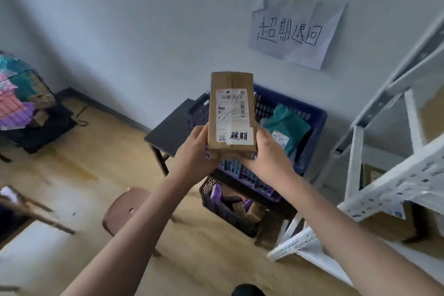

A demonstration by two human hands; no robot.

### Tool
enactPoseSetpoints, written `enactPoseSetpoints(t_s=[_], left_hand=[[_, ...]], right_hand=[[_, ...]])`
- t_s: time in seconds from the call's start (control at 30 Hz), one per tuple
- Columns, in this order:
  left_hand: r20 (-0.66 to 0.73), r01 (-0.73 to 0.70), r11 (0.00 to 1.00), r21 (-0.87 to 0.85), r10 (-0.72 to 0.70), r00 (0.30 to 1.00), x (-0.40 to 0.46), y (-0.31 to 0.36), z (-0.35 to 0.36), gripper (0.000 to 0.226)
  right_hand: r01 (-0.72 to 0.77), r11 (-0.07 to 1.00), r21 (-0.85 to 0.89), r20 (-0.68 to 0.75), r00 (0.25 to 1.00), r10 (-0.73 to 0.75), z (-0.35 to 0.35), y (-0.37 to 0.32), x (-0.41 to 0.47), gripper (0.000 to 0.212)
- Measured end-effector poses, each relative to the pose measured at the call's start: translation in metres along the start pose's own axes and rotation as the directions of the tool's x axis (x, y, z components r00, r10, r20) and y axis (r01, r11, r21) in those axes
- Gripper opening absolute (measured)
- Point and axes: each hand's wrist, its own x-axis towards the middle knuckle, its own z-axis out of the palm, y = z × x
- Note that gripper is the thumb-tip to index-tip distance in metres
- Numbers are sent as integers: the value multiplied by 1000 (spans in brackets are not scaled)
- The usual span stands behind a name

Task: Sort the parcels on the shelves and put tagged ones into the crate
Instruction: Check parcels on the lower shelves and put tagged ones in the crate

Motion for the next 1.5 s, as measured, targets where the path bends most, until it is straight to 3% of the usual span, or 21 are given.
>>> enactPoseSetpoints(t_s=[0.1, 0.27, 0.67, 1.03, 1.17, 1.37, 1.5], left_hand=[[39, -62, 995, -75, 65, 997, 50, -2, 10, 79], [190, -166, 978, -125, 188, 964, 122, -11, 51, 77], [455, -141, 982, -128, 184, 872, 204, -20, 143, 78], [695, -284, 936, -210, 347, 630, 209, -19, 202, 73], [740, -315, 929, -193, 349, 575, 217, -19, 214, 68], [762, -349, 922, -165, 344, 549, 225, -9, 229, 61], [778, -323, 930, -176, 333, 533, 230, 1, 241, 64]], right_hand=[[-79, 997, -3, -82, 994, 78, -6, 9, 28, 78], [-231, 973, 2, -90, 969, 230, -7, 50, 66, 81], [-443, 896, 8, -10, 896, 443, 21, 140, 113, 86], [-643, 760, -93, 26, 761, 648, 30, 184, 73, 67], [-683, 717, -141, 2, 724, 690, 39, 186, 76, 79], [-739, 636, -225, -43, 659, 751, 48, 190, 93, 106], [-777, 554, -299, -87, 600, 795, 48, 191, 102, 110]])
